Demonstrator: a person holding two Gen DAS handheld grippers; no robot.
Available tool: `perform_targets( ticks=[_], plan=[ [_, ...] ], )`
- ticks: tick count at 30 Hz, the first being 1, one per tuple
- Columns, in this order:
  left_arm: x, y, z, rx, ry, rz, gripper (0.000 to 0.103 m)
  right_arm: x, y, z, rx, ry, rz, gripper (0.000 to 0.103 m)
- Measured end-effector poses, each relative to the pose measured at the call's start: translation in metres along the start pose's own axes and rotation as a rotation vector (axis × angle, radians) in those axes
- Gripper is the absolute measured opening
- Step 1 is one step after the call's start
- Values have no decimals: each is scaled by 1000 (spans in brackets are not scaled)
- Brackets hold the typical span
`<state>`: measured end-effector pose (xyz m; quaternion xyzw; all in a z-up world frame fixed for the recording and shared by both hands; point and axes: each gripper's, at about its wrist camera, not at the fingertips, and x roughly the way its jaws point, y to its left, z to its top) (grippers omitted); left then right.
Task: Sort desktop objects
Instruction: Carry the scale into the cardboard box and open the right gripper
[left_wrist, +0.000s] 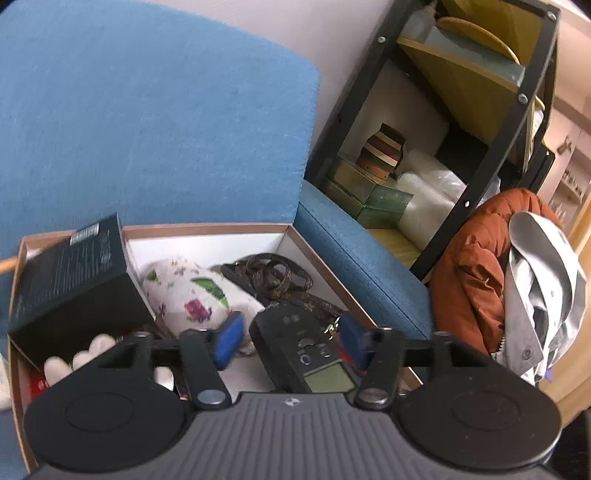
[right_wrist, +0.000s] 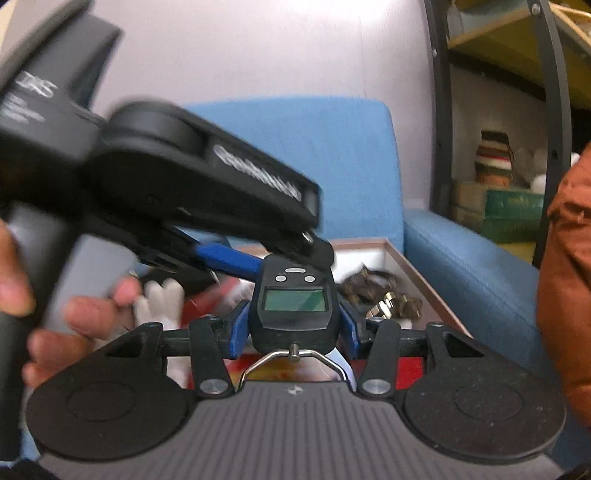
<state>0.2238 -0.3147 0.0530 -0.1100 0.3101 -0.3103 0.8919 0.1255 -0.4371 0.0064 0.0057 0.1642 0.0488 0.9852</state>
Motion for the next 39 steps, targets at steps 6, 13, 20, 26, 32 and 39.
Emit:
perform_targets(
  ticks=[6,13,20,26,32,39],
  plan=[
    [-18,-5,-7,88,-32,43,100,6,3,-14,4,45,-54,76],
    [-39,-11,-16,172,-42,81,100,-5,20,-2,-56,33,-86,96],
    [-63,-7,-19,173,-54,111,100,-15,32,7,-78,43,-107,101],
    [-84,-5,-19,169,-70,122,100,-27,48,16,-110,43,-104,101],
    [-105,-2,-22,182,-81,139,100,-39,68,25,-135,34,-92,101],
    [-130,8,-27,176,-89,148,100,-51,90,34,-142,14,-65,101]
  ],
)
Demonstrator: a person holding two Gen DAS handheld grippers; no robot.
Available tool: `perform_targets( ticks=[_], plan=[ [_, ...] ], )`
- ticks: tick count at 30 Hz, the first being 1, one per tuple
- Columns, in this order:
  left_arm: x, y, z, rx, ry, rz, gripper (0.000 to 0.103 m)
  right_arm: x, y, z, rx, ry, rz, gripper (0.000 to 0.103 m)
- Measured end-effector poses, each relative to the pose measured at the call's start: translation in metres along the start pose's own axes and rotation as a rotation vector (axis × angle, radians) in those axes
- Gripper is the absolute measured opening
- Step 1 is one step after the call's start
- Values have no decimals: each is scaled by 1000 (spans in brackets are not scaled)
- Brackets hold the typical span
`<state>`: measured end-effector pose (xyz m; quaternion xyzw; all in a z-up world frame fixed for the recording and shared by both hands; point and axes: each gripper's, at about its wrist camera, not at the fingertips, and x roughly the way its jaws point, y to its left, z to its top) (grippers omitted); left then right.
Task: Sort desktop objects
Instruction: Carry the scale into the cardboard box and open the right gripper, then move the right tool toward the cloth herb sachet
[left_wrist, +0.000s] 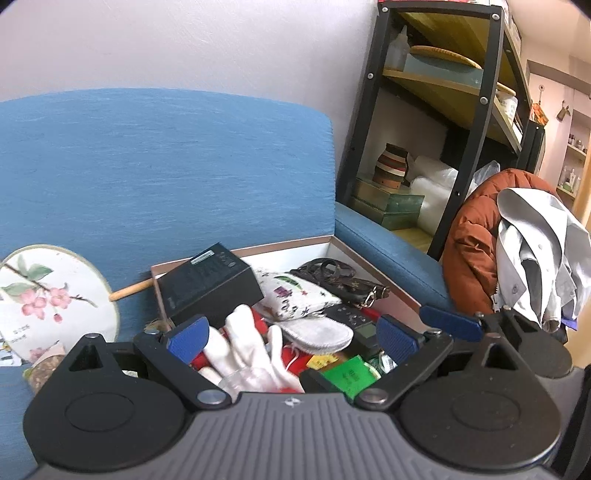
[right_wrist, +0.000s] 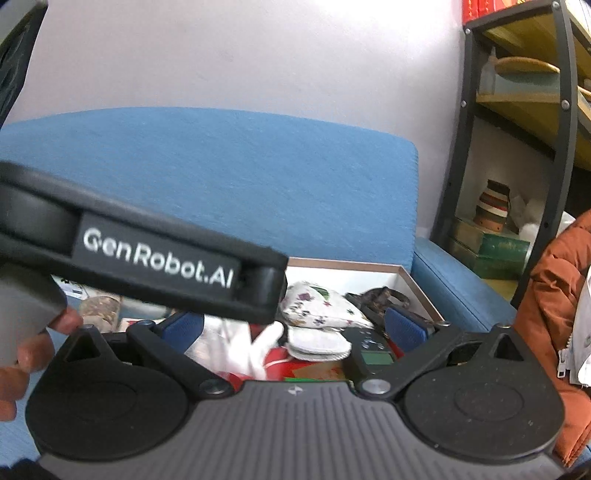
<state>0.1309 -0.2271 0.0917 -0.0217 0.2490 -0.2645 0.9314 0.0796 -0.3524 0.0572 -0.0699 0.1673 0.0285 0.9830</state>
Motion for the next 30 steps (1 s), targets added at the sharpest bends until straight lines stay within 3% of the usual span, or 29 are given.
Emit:
perform_targets(
  ticks=[3,8,16,22,30],
  plan=[
    [-18,10,-11,6,-5,-10,100,-7,11,3,4,-6,27,101],
    [-51,49,-41,-110,10,3,100,-15,43,-3,-19,-7,111,101],
    [-92,116,-98,-232,-14,135,100,-5,121,-27,-122,33,275,101],
    [-90,163,-120,-360,32,214,100,9,174,-47,-223,66,339,101],
    [-64,202,-120,-408,40,234,98,51,195,-64,-182,124,340,101]
  ],
)
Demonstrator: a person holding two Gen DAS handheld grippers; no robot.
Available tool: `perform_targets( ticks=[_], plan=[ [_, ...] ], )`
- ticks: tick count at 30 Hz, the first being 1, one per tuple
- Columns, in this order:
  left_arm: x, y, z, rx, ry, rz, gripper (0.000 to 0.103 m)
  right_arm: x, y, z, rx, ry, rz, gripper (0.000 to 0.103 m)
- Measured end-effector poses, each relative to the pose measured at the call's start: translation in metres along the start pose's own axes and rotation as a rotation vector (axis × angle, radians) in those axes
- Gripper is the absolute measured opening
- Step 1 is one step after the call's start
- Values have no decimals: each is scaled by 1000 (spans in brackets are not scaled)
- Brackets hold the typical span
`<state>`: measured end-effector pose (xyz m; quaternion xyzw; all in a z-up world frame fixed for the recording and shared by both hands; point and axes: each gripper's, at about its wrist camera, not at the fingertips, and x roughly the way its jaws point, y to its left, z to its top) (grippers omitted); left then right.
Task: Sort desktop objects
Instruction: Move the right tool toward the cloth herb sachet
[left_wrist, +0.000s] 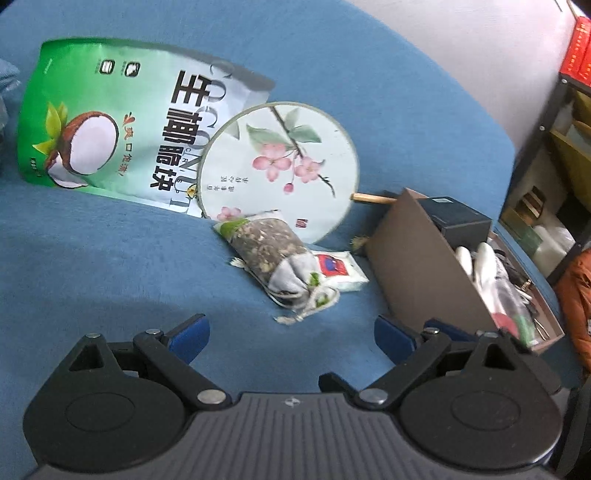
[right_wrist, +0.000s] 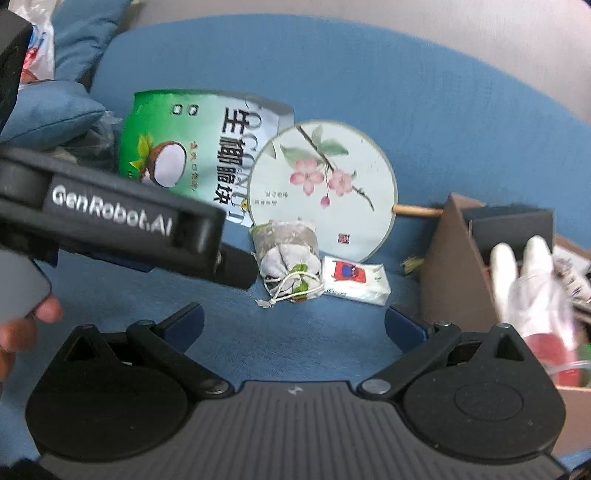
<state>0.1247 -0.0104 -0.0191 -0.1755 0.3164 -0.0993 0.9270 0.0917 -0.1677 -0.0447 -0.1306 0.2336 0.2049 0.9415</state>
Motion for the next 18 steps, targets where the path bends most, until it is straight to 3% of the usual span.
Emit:
perform_targets(
  ticks=[12,13,16,18],
  plan=[
    [72,27,34,-53,47,46,90,70,-18,9,113,36,28,100],
    [77,28,36,-58,47,50,89,75,-19,10,119,35,32,99],
    [88,31,43,-91,45,31,88,90,-21,15,133,37,46,83],
    [93,31,47,-111,41,5,88,99,-21,17,137,42,53,82]
  ],
)
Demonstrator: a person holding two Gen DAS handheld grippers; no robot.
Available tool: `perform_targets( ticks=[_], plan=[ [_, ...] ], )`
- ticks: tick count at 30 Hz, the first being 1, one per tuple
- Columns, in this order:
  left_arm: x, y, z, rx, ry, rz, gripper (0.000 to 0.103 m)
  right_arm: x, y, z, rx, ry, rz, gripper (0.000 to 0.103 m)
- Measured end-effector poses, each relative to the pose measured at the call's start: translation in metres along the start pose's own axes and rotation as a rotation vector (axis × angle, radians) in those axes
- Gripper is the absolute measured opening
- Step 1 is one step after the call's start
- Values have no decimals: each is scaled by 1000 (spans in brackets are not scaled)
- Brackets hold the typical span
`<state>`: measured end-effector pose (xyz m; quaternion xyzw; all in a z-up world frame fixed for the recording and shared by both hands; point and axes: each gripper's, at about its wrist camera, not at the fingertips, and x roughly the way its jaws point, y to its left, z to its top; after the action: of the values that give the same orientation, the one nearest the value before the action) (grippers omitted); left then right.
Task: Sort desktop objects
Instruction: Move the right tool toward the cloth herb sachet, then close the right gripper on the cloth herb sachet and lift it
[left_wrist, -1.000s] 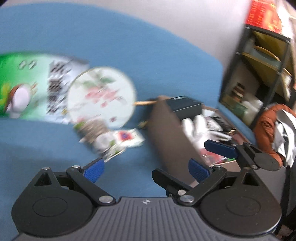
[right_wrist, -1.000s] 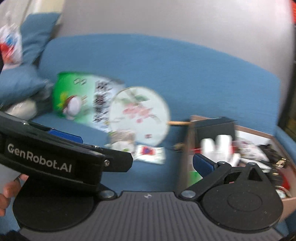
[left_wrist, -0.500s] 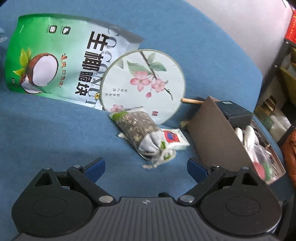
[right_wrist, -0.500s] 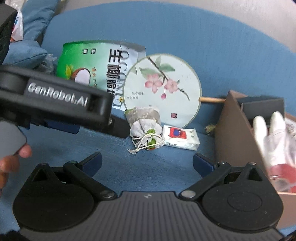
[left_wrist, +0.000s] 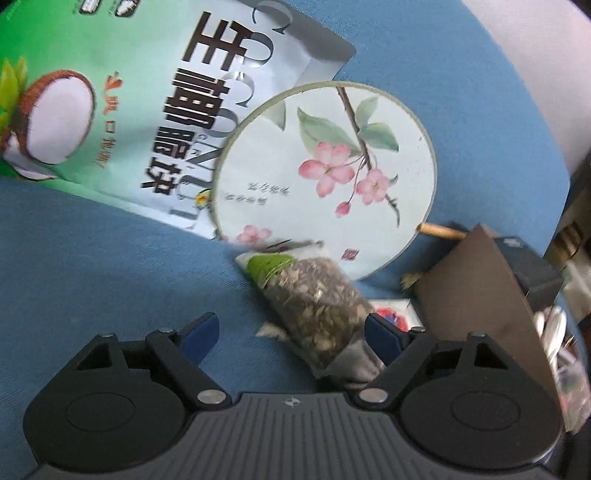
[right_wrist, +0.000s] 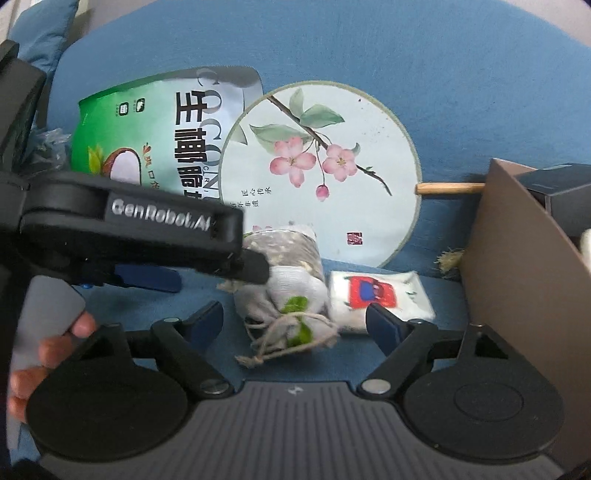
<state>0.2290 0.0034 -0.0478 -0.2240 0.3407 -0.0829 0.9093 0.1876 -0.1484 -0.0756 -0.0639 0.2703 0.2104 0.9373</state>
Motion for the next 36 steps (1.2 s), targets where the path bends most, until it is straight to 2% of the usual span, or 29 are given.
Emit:
perform_targets(
  ticks=[3,4,5,6,7,10,16,22,26,29,30,31,33,36],
  plan=[
    [10,-4,4,6,5,5,86,10,-3,3,0,15,13,73],
    [11,-5,5,12,0,2,85,12,-3,3,1,24,16,61],
    [12,-5,4,15,-1,-1,84,13,-3,2,2,30,24,55],
    [12,-5,4,15,-2,-10,77,11,-3,2,2,29,32,54],
    [11,-5,2,8,-1,-28,68,9,-3,2,-5,31,34,48],
    [4,-3,-3,-37,17,-63,52,1,-3,2,-23,54,45,38],
    [-27,-16,-30,-3,49,-83,45,-34,6,-14,-13,53,73,36],
    [-66,-29,-72,59,147,-121,45,-91,14,-50,-5,97,108,35],
    [-92,-42,-101,98,195,-160,45,-134,6,-72,61,124,121,35],
    [-99,-48,-113,130,187,-132,58,-154,6,-84,70,131,106,39],
    [-98,-49,-113,131,180,-111,66,-155,7,-86,58,133,92,42],
    [-96,-49,-113,124,179,-86,72,-155,8,-86,47,131,79,49],
    [-92,-47,-109,98,189,-70,75,-155,9,-84,36,126,65,51],
    [-84,-44,-104,64,203,-50,81,-150,9,-78,17,119,55,61]
  ],
)
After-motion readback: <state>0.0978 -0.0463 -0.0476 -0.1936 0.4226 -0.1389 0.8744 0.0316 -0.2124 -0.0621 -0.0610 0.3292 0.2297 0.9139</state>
